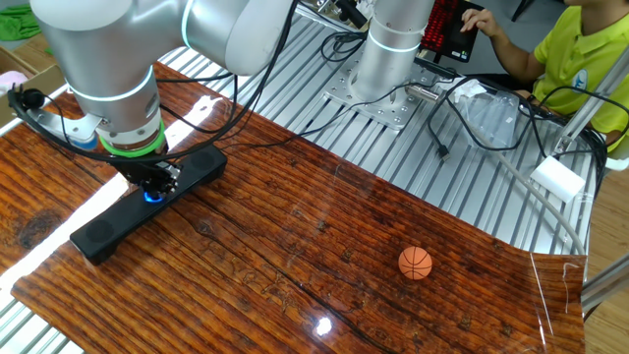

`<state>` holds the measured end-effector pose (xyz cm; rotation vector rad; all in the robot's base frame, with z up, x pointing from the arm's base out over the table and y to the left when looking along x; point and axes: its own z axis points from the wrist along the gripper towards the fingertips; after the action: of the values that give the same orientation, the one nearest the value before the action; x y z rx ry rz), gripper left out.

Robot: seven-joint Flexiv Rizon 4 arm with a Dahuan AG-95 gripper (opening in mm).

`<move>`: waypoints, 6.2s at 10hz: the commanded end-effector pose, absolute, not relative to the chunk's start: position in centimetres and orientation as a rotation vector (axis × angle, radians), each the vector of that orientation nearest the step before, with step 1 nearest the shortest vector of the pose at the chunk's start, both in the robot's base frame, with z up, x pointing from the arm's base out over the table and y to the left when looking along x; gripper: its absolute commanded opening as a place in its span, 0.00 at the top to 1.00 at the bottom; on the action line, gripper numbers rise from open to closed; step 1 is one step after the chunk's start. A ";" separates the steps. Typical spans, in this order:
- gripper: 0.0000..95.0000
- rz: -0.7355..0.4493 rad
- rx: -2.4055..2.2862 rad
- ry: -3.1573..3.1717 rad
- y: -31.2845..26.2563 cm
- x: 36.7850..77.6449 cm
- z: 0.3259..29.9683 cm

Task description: Turn the knob to increase the volume of the speaker

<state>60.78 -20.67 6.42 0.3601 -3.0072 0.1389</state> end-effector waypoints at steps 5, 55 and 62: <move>1.00 0.148 0.352 -3.026 -20.6 60.7 6.4; 1.00 0.074 -0.562 -3.050 -20.7 60.7 6.3; 1.00 0.070 -0.703 -3.025 -20.7 60.7 6.3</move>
<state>60.71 -20.68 6.33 -0.7011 -3.0246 0.0713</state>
